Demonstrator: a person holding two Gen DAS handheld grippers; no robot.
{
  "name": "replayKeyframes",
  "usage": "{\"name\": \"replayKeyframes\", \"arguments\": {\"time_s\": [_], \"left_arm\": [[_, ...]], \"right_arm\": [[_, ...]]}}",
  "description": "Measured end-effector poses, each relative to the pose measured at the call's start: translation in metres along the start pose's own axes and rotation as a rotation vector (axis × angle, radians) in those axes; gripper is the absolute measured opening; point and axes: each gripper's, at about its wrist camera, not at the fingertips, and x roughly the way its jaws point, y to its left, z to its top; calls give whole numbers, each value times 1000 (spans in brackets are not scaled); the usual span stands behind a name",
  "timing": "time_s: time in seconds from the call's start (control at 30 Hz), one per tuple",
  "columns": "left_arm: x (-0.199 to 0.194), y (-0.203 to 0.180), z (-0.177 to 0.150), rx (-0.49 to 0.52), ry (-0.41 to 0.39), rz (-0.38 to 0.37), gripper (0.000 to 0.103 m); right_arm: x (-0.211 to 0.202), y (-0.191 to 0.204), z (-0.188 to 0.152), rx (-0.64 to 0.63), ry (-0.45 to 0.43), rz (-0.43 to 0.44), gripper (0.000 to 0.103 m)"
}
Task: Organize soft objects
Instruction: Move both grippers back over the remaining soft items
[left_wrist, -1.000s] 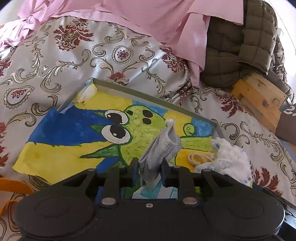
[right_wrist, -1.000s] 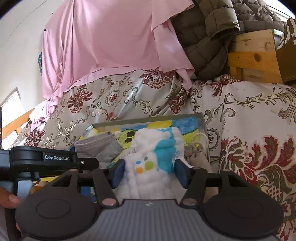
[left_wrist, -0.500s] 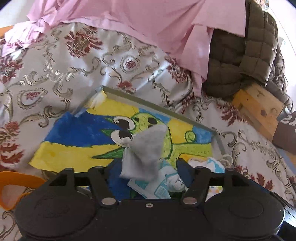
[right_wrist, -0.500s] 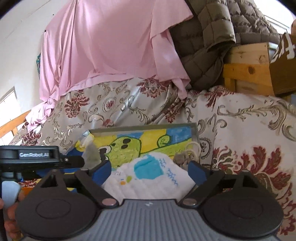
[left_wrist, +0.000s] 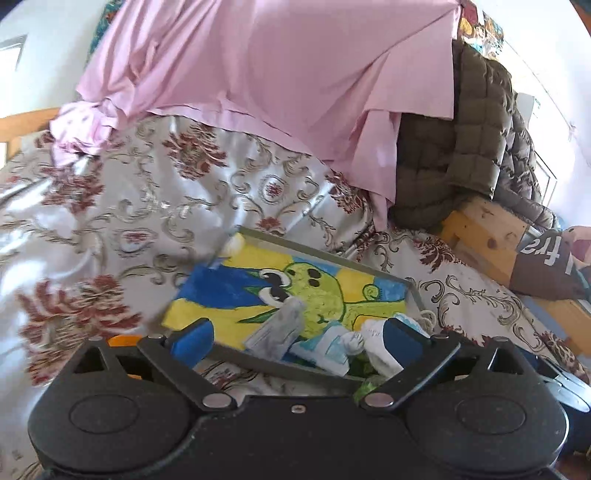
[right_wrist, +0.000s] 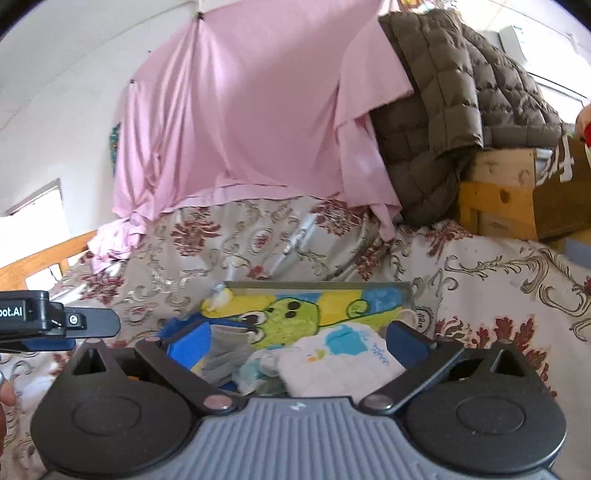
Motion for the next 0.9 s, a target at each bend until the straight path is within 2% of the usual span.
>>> {"name": "replayKeyframes", "arguments": {"time_s": [0.27, 0.47, 0.67, 0.9], "left_arm": [[-71, 19, -20, 2, -54, 9, 102], [-101, 31, -36, 59, -13, -2, 102], [-127, 46, -50, 81, 15, 16, 102], [-151, 58, -66, 153, 47, -7, 102]], "right_arm": [[-53, 36, -19, -45, -13, 48, 103], [-89, 54, -30, -38, -39, 37, 103], [-105, 59, -45, -18, 27, 32, 103], [-133, 76, -59, -40, 41, 21, 103]]}}
